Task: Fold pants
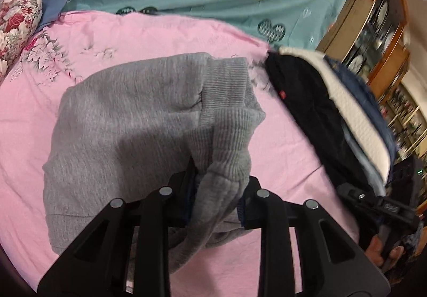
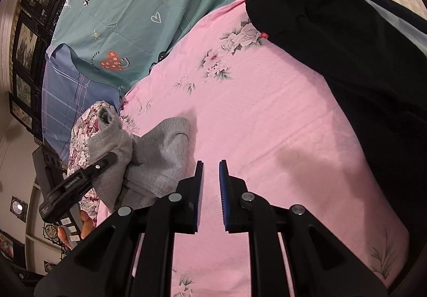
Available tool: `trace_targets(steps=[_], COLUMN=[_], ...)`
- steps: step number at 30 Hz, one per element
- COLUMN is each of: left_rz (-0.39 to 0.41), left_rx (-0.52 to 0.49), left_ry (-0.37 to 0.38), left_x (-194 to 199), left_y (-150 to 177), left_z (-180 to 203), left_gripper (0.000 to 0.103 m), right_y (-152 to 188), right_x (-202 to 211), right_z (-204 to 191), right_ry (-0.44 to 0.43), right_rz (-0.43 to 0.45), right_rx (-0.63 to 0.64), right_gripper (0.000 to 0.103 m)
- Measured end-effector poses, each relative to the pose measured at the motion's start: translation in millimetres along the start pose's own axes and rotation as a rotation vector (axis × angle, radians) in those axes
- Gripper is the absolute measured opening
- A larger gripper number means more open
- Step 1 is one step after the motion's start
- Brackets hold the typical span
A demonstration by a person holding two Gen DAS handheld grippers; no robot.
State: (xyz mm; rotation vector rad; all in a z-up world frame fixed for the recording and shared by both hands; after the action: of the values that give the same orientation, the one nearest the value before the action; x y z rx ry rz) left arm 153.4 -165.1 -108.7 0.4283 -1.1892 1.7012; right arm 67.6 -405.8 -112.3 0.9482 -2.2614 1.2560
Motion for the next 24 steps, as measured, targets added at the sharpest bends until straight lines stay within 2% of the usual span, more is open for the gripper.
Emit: trace_targets(steps=[2, 3, 4, 5, 7, 9, 11, 13, 17, 20, 24], left_rz=[-0.085, -0.125, -0.182, -0.194, -0.163, -0.159, -0.134, -0.095, 0.022, 0.039, 0.067], left_rx=[0.004, 0.01, 0.027, 0.035, -0.008, -0.036, 0.021, 0.09, 0.227, 0.315, 0.322], left_ry=[-0.027, -0.02, 0.019, 0.045, 0.056, 0.119, 0.225, 0.282, 0.242, 0.268, 0.267], left_x=[-28.2, -39.4, -46.8, -47.1, -35.6, -15.2, 12.0, 35.8, 67.8, 77.7, 87.1], left_y=[11.8, 18.4, 26.7, 30.2, 33.3, 34.0, 24.8, 9.5, -20.0, -28.6, -27.8], left_z=[-4.2, -4.4, -0.8, 2.8, 13.7, 23.1, 20.2, 8.0, -45.5, -71.2, -80.9], left_gripper=[0.041, 0.058, 0.077, 0.082, 0.089, 0.09, 0.09, 0.09, 0.089, 0.087, 0.084], right_y=[1.8, 3.5, 5.4, 7.0, 9.0, 9.0, 7.2, 3.6, -10.8, -22.3, -26.7], right_x=[-7.9, -12.9, -17.6, -21.5, -25.7, -27.4, -29.2, -33.2, -48.7, -64.0, -93.9], right_z=[-1.3, -3.1, -5.5, -8.5, -13.5, -17.5, -20.5, -30.3, -80.3, -129.1, -184.7], right_ry=[-0.01, -0.013, -0.013, -0.013, -0.014, -0.005, -0.002, -0.012, -0.099, -0.163, -0.264], right_rz=[-0.015, -0.029, -0.044, -0.058, -0.077, -0.086, -0.088, -0.093, -0.108, -0.114, -0.163], right_rx=[-0.001, 0.001, 0.006, 0.012, 0.029, 0.043, 0.048, 0.064, 0.153, 0.25, 0.328], right_gripper=[0.014, 0.014, 0.014, 0.014, 0.015, 0.022, 0.023, 0.023, 0.023, 0.023, 0.023])
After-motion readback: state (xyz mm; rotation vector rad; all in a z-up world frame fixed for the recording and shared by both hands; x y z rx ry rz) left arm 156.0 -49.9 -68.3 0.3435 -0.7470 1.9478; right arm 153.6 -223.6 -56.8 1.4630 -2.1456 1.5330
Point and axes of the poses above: each gripper's, at about its wrist camera, not at the fingertips, and x roughly against the way its jaws point, z to its right, y to its underside, the point moved 9 cm from there along -x, roughly the way its jaws point, and after that the axes turned 13 degrees about x, right-handed, at the moved point
